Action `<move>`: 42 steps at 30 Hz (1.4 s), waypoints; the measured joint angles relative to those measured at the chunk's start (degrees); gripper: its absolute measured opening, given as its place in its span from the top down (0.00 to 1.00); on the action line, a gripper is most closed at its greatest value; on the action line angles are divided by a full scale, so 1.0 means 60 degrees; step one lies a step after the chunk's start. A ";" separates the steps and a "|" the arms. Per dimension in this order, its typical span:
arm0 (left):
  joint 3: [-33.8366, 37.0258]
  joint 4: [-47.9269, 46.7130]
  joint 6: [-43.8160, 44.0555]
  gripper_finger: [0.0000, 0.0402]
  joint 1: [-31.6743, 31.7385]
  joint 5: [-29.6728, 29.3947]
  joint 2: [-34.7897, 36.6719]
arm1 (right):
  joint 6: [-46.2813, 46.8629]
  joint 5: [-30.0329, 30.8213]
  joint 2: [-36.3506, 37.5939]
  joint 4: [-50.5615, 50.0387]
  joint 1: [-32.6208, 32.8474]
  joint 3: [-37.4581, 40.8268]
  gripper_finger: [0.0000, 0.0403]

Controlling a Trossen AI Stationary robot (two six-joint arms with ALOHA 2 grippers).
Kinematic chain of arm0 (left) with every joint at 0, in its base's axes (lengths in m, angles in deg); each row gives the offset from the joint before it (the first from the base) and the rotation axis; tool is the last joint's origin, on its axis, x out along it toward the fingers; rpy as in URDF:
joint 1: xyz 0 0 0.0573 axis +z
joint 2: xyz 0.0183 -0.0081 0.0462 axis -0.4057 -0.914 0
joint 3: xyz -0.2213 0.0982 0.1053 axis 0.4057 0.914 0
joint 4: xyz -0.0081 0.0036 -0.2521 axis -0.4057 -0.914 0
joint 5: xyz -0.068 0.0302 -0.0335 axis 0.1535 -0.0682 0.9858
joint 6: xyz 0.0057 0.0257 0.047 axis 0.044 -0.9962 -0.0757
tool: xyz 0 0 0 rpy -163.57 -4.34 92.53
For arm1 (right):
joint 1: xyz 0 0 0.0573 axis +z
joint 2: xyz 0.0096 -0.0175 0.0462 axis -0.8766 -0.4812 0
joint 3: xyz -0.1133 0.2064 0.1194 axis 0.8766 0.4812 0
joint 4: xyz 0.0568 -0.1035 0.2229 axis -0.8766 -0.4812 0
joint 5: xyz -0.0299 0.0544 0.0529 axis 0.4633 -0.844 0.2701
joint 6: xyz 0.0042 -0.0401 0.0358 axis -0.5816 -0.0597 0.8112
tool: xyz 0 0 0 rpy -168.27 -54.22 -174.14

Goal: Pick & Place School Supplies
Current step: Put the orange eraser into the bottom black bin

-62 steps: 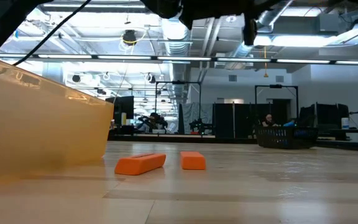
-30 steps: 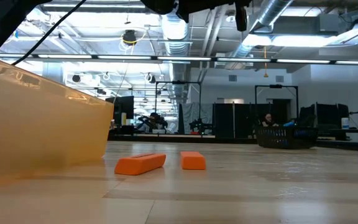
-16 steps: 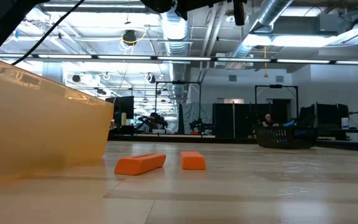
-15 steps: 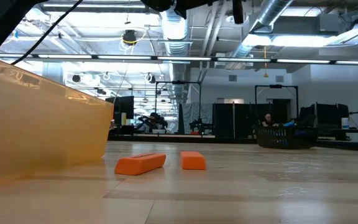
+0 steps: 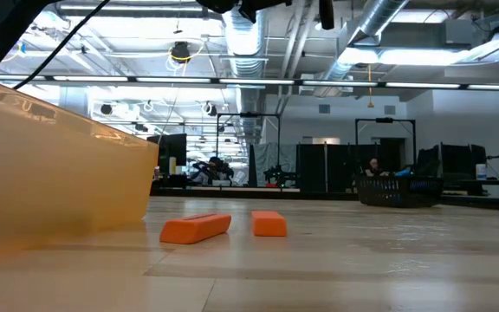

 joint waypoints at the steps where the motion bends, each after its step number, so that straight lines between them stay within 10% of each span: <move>1: 0.0000 -0.0064 -0.0029 0.95 -0.0009 0.0002 0.0000 | -0.0009 -0.0089 -0.0001 0.0002 -0.0058 0.0003 0.57; 18: 0.0007 -0.0126 -0.0204 0.95 0.0137 -0.0015 -0.0003 | -0.0177 -0.0571 -0.0007 0.0101 -0.0341 0.0002 0.64; 30: 0.0018 -0.0173 -0.0204 0.95 0.0137 0.0040 -0.0007 | -0.0724 -0.0878 -0.0171 0.0030 -0.0681 -0.0001 0.95; 42: 0.0018 -0.0152 -0.0189 0.95 0.0249 0.0018 -0.0015 | -0.1500 -0.1423 -0.0259 0.0040 -0.0876 -0.0004 0.95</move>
